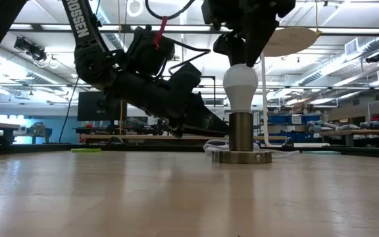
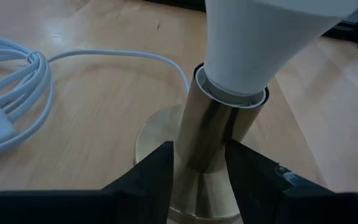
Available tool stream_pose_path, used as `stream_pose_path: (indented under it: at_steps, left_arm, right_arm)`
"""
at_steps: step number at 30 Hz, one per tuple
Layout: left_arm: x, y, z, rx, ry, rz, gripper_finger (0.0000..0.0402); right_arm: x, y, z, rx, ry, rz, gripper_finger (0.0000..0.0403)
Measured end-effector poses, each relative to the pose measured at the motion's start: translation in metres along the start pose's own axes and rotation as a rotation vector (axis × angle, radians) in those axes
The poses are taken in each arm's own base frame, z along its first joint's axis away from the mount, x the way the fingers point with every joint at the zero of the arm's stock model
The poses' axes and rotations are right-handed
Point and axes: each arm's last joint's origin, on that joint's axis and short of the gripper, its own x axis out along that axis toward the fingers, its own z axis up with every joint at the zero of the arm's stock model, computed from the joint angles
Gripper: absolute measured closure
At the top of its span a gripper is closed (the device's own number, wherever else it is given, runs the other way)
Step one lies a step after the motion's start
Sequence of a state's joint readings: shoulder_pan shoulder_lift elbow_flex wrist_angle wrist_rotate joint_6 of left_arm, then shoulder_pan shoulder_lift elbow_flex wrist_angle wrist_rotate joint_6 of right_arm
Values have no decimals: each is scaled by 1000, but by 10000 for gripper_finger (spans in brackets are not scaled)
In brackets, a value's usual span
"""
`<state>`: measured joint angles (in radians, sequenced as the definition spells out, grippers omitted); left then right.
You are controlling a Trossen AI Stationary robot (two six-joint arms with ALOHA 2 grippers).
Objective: Screw lightbulb
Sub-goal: Insert the lightbulb into the lamp
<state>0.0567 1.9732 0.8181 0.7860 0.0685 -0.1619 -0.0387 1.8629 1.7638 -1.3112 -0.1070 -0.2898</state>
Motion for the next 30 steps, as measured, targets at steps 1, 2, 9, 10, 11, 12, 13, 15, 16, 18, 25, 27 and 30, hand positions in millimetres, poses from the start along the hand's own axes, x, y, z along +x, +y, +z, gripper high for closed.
stream_pose_path:
  at_steps: [1, 2, 9, 10, 11, 12, 13, 15, 16, 18, 25, 27, 30]
  left_arm:
    - [0, 0, 0, 0, 0, 0, 250]
    - [0, 0, 0, 0, 0, 0, 250]
    - [0, 0, 0, 0, 0, 0, 250]
    - [0, 0, 0, 0, 0, 0, 250]
    - [0, 0, 0, 0, 0, 1, 250]
    - [0, 0, 0, 0, 0, 0, 250]
    - [0, 0, 0, 0, 0, 0, 250]
    - [0, 0, 0, 0, 2, 1, 250]
    - [0, 0, 0, 0, 5, 1, 250]
    - [0, 0, -1, 0, 7, 2, 250]
    - [0, 0, -2, 0, 13, 2, 250]
    - [0, 0, -2, 0, 14, 2, 250]
    - [0, 0, -2, 0, 12, 2, 250]
  right_arm:
    - [0, 0, 0, -1, -4, -1, 153]
    - [0, 0, 1, -2, -8, -2, 152]
    - [0, 1, 2, -20, -2, -40, 143]
    - [0, 1, 1, -18, 3, -37, 142]
    - [0, 1, 1, -13, 6, -35, 142]
    - [0, 1, 1, -8, 5, -36, 142]
    - [0, 1, 1, -7, 5, -35, 144]
    - [0, 2, 1, 0, 5, -34, 149]
    - [0, 2, 1, 6, 5, -34, 152]
    - [3, 3, 1, 12, 7, -33, 157]
    - [11, 4, -5, 32, 52, -23, 160]
    - [9, 4, -5, 37, 41, -26, 159]
    - [6, 4, -5, 40, 24, -31, 158]
